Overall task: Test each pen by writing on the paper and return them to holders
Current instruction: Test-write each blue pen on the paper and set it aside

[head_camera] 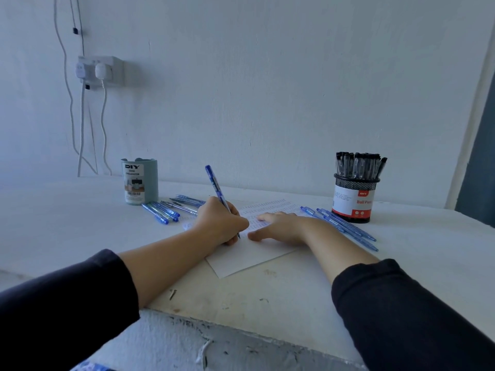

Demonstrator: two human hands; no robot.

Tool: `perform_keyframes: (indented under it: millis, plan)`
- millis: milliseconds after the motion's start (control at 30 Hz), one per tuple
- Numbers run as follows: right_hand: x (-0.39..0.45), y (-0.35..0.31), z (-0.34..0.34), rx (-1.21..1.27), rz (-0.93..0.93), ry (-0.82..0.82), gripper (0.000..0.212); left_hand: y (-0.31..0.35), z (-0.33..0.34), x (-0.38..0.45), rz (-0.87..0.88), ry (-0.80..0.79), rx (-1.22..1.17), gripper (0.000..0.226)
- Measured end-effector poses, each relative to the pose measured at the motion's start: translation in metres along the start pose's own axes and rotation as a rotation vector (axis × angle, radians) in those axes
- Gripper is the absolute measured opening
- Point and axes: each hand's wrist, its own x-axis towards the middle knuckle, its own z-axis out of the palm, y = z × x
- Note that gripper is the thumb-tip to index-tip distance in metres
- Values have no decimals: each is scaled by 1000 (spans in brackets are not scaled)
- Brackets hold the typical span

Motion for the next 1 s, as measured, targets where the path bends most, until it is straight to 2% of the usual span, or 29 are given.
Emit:
perform_keyframes:
  millis: [100, 200, 267, 333, 367, 467, 500, 633, 767, 1000]
  plan:
    - [3, 3, 1, -16, -13, 6, 85, 3, -6, 0, -21, 31, -220, 5]
    - [4, 3, 1, -13, -28, -3, 93, 5, -14, 6, -69, 102, -501, 16]
    - [4, 1, 1, -12, -30, -9, 107, 6, -18, 13, -120, 162, -566, 27]
    - [8, 2, 1, -24, -28, -2, 111, 8, -21, 24, -124, 224, -564, 23]
    - [10, 3, 0, -32, -27, 5, 103, 10, -23, 29, -108, 253, -550, 19]
    - [11, 10, 0, 20, -45, 59, 46, 16, -26, 49, 5, 328, -467, 17]
    - [11, 12, -1, 49, -46, 79, 38, 19, -27, 55, 52, 344, -447, 14]
    - [7, 13, -3, 44, -46, 83, 38, 27, -21, 60, 81, 273, -426, 30]
    - [11, 16, -3, 61, -28, 71, 36, 15, -6, 48, -62, 113, -658, 19]
    - [16, 18, 0, 77, -38, 95, 34, 16, -7, 40, -55, 153, -781, 10]
